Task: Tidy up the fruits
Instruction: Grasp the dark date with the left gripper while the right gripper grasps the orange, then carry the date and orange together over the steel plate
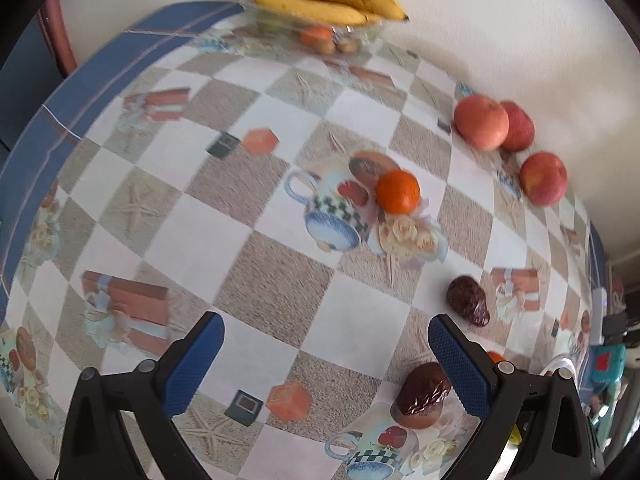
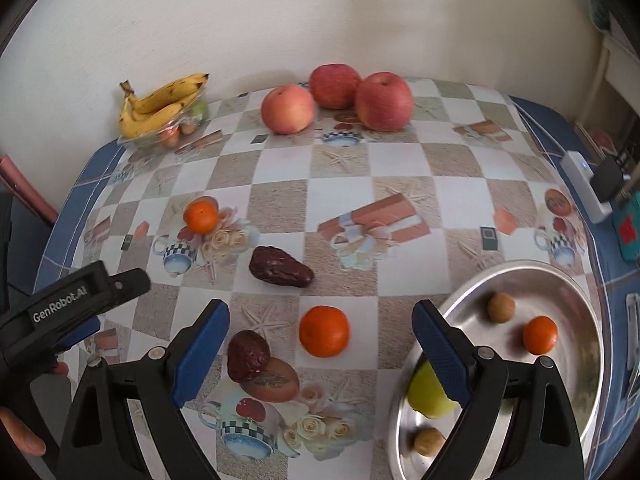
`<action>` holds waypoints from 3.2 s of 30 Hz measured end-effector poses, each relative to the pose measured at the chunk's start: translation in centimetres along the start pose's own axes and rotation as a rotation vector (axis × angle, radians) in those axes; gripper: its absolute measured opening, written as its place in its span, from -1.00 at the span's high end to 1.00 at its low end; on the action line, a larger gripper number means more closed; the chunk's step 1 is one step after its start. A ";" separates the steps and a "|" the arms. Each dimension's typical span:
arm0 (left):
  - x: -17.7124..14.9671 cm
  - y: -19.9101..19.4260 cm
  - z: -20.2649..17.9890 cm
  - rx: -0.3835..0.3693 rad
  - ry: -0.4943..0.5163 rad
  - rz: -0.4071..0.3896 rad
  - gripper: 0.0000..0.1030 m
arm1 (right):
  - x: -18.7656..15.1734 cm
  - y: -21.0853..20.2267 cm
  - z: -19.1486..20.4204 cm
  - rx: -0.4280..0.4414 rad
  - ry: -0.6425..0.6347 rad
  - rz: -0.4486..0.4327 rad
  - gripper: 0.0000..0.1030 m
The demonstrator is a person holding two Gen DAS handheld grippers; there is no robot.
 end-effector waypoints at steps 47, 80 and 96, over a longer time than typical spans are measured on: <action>-3.7 3.6 -6.3 -0.198 0.137 0.167 0.07 | -1.2 1.4 -4.2 0.007 0.101 0.058 0.27; -3.5 -1.7 -8.1 -0.292 0.172 0.048 0.28 | -1.9 -2.5 -5.5 -0.022 0.137 0.041 0.27; -6.4 -3.4 -11.9 -0.332 0.267 0.035 0.28 | -3.9 -5.9 -8.6 -0.033 0.180 0.004 0.27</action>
Point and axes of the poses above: each gripper's, at about its wrist camera, not at the fingertips, and y roughly the way its jaws point, z to its left, x to its top, the point moved 3 cm from there along y, roughly the way its jaws point, and after that the axes turned 9 degrees about z, right-handed, at the moved point
